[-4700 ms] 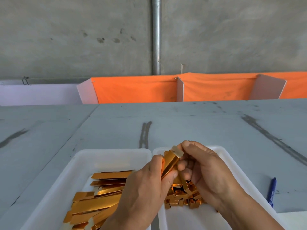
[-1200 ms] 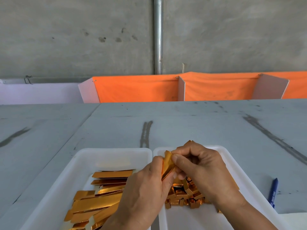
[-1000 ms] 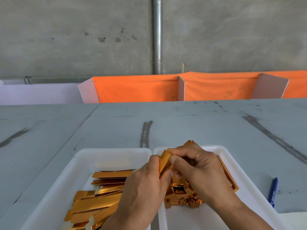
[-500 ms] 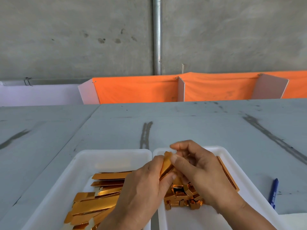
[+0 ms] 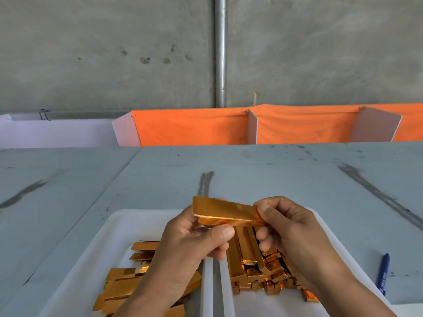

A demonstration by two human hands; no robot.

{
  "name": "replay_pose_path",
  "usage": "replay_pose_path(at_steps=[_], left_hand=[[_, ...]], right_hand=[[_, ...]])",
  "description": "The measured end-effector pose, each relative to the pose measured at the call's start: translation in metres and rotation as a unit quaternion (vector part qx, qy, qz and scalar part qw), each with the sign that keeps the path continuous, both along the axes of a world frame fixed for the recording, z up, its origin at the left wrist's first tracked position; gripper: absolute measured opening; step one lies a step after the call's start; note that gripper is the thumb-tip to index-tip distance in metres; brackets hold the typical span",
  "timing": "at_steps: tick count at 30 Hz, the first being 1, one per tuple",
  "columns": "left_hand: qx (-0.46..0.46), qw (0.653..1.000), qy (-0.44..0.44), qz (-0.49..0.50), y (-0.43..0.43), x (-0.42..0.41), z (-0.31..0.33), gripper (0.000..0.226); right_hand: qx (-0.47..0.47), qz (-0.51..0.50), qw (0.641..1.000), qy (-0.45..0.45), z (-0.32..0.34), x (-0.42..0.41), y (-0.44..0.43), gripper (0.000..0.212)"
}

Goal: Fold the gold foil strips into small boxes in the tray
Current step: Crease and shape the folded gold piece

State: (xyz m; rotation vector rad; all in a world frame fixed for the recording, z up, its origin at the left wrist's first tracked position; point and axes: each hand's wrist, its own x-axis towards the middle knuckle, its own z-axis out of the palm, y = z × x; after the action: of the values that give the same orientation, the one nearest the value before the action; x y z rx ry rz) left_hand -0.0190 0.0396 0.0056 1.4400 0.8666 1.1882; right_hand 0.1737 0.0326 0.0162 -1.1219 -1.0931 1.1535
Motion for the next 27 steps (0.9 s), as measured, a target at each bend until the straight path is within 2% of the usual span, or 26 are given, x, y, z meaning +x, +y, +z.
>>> replay_pose_path(at_steps=[5,10,12,14,17,19,20,22,24,27], left_hand=[[-0.011,0.997,-0.071,0.000,0.005,0.002,-0.005,0.059],[-0.009,0.994,-0.112,0.011,0.007,0.000,-0.002,0.050],[0.016,0.997,-0.060,0.043,0.006,0.000,-0.004,0.052],[0.061,0.994,0.033,0.088,0.004,0.003,-0.006,0.055],[0.124,0.964,0.189,0.142,0.002,0.006,-0.012,0.061],[0.162,0.935,0.279,0.146,0.002,0.007,-0.014,0.058],[0.172,0.924,0.313,0.137,0.002,0.008,-0.015,0.055],[0.185,0.907,0.360,0.119,0.002,0.009,-0.017,0.051],[0.193,0.892,0.393,0.111,0.002,0.010,-0.020,0.056],[0.204,0.885,0.409,0.090,0.001,0.011,-0.023,0.059]], right_hand=[[-0.030,0.066,0.996,-0.050,-0.001,-0.007,-0.004,0.019],[-0.025,0.193,0.965,-0.173,0.000,-0.017,-0.012,0.016],[0.018,0.168,0.955,-0.242,-0.002,-0.018,-0.013,0.015],[0.063,0.116,0.955,-0.267,-0.003,-0.017,-0.013,0.017],[0.095,0.068,0.969,-0.218,-0.003,-0.016,-0.013,0.014],[0.089,0.067,0.983,-0.148,-0.001,-0.016,-0.013,0.007],[0.082,0.072,0.987,-0.115,0.000,-0.016,-0.013,0.013],[0.067,0.069,0.992,-0.082,-0.001,-0.015,-0.013,0.021],[0.057,0.062,0.992,-0.091,-0.002,-0.015,-0.010,0.007],[0.043,0.049,0.992,-0.111,-0.010,-0.012,-0.005,0.021]])
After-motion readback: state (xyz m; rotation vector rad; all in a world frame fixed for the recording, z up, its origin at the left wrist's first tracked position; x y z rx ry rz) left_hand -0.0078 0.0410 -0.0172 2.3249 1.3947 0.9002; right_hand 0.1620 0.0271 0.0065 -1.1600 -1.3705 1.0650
